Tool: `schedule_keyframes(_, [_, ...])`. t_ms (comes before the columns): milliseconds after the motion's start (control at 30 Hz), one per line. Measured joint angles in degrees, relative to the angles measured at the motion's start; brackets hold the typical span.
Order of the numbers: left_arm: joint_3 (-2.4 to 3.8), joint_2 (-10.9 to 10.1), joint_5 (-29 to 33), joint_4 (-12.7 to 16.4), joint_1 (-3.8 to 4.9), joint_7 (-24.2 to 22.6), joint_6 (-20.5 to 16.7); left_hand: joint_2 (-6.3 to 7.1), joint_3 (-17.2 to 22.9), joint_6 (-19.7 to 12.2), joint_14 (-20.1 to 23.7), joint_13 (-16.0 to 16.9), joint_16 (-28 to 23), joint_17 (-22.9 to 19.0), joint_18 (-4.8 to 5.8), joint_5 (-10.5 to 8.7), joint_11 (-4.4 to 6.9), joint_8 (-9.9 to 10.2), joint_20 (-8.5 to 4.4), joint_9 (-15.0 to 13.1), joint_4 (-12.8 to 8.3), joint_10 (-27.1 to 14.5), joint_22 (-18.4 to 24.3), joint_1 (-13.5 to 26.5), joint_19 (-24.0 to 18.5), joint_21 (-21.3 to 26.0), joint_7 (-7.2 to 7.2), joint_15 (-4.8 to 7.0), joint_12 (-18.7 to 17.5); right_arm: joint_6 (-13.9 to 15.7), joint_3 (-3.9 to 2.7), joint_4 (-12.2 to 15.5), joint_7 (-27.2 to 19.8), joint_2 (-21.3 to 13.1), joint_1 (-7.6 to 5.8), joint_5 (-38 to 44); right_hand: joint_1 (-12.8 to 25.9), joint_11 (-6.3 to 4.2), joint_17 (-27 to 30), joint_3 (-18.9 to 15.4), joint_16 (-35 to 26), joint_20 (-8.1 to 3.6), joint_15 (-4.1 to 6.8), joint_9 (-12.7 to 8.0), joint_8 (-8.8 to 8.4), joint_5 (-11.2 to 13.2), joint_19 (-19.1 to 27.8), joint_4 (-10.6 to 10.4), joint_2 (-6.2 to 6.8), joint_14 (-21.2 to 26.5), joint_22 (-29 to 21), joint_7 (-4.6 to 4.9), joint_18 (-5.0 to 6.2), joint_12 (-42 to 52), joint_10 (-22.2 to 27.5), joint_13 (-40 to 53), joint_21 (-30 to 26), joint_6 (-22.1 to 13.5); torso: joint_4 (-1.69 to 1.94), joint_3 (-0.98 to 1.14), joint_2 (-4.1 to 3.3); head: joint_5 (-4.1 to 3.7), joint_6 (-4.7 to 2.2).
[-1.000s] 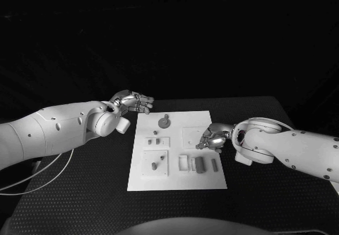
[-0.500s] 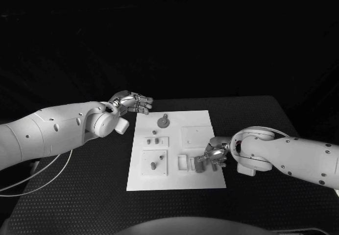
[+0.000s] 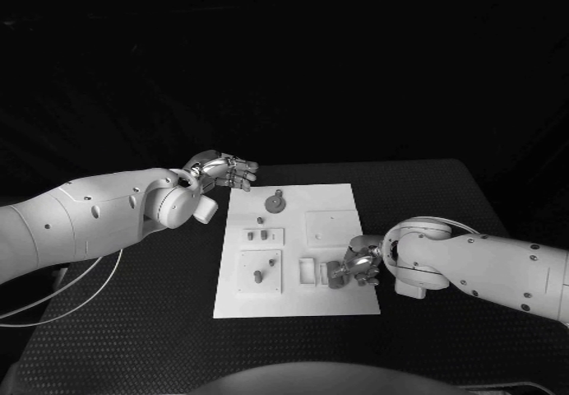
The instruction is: Assemble the parts on the task board
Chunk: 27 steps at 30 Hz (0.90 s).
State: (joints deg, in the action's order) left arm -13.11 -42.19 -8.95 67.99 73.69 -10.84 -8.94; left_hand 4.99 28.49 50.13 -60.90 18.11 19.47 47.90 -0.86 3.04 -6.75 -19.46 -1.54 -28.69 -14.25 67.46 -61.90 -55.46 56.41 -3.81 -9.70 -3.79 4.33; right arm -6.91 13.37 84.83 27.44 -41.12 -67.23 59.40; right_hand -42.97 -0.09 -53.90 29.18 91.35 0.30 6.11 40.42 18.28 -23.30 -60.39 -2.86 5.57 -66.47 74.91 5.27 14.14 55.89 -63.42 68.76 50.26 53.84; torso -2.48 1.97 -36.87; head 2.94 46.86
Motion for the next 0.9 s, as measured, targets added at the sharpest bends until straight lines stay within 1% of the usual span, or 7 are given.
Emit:
schedule_keyframes(233, [0.00,0.0,0.0,0.1,-0.01,0.1,0.1,0.00,0.0,0.0,0.0,0.0,0.0,0.0,0.00,0.00,0.00,0.0,-0.22,0.0,0.0,0.0,0.1,0.0,-0.2,0.0,0.00,0.00,0.0,0.0,-0.03,-1.9,0.1,1.2,0.34,-0.2,0.3,-0.23,0.4,0.0,0.0,-0.11,0.03,0.0,-0.50,0.0,0.1,0.0,0.30,0.0,0.0,0.00,-0.03,0.2,0.2,-0.2,0.0,0.0,-0.01,-0.01,-0.01,0.09,0.21])
schedule_keyframes(300, [0.00,0.0,0.0,0.1,-0.01,0.1,0.1,0.00,0.0,0.0,0.0,0.0,0.0,0.0,0.00,0.00,0.00,0.0,-0.21,0.0,0.0,0.0,0.1,0.0,-0.2,0.0,0.00,0.00,0.0,0.0,-0.04,-2.4,0.1,1.6,0.45,-0.4,0.3,-0.24,0.5,0.2,0.0,-0.21,0.15,0.2,-0.52,0.0,0.2,0.2,0.30,0.1,0.0,0.00,-0.33,0.2,0.2,-0.2,0.0,0.0,-0.02,-0.01,0.00,0.11,0.23])
schedule_keyframes(433, [0.00,0.0,0.0,0.1,-0.01,0.1,0.1,-0.01,0.0,0.0,0.0,0.0,0.0,0.0,0.00,0.00,0.00,0.0,-0.21,0.0,0.0,0.0,0.0,0.0,-0.2,0.0,0.00,0.00,0.0,0.1,-0.09,-3.3,0.1,2.2,0.63,-0.6,0.3,-0.20,0.5,0.3,0.0,-0.30,0.12,0.3,-0.83,0.0,0.3,1.0,0.30,0.5,0.0,0.40,0.10,0.2,0.3,-0.3,0.2,0.5,-0.01,-0.01,0.00,0.18,0.38])
schedule_keyframes(567, [0.00,0.0,0.0,0.1,-0.01,0.2,0.2,-0.01,0.0,0.0,0.0,0.0,-0.2,0.0,0.00,0.00,0.00,0.0,-0.21,0.0,0.0,0.0,0.0,0.0,-0.2,0.0,0.00,0.00,0.0,0.0,-0.09,-4.1,0.1,2.8,0.70,-0.8,0.3,0.10,0.2,0.3,0.0,-0.09,0.10,0.3,-0.93,0.0,0.5,2.5,0.27,0.6,0.0,0.71,0.28,0.6,0.6,-0.4,0.5,0.4,-0.03,-0.01,0.01,0.29,0.51])
schedule_keyframes(667, [0.00,0.0,0.0,0.1,-0.01,0.2,0.2,-0.01,0.0,0.0,0.0,0.0,-0.2,0.0,0.00,0.00,0.00,0.0,-0.21,0.0,0.0,0.0,0.0,0.0,-0.2,0.0,0.00,0.00,0.0,-0.1,-0.07,-4.5,0.1,3.1,0.70,-0.9,-0.1,0.10,0.0,0.2,0.0,-0.09,0.09,0.3,-0.94,0.0,0.5,3.9,-0.52,0.6,0.0,0.85,0.29,0.9,0.6,-0.6,0.6,0.5,-0.04,-0.02,0.02,0.30,0.52])
schedule_keyframes(700, [0.00,0.0,0.0,0.1,-0.01,0.2,0.2,-0.01,0.0,0.0,0.0,0.0,-0.2,0.0,0.00,0.00,0.00,0.0,-0.21,0.0,0.0,0.0,0.0,0.0,-0.2,0.0,0.00,0.00,0.0,-0.1,-0.07,-4.6,0.1,3.1,0.70,-0.9,0.1,0.09,-0.2,0.1,0.0,0.03,0.09,0.3,-0.93,0.0,0.7,5.0,-1.04,0.6,0.0,0.85,0.29,0.9,0.6,-0.7,0.9,0.5,-0.04,-0.02,0.02,0.30,0.52])
schedule_keyframes(900, [0.00,0.0,0.0,0.1,-0.01,0.3,0.3,-0.01,0.0,0.0,0.2,0.0,-0.2,0.0,0.00,0.00,0.00,0.0,-0.21,0.0,0.0,0.0,0.1,0.0,-0.2,0.0,0.00,-0.21,0.0,-0.2,-0.06,-4.5,0.1,3.1,0.66,-1.0,-0.3,-0.06,-0.6,0.4,0.0,0.11,-0.02,0.3,-0.99,0.2,0.7,10.1,-2.21,0.7,0.0,0.85,0.31,1.5,0.8,-1.1,1.1,0.5,-0.05,-0.03,0.03,0.30,0.62])
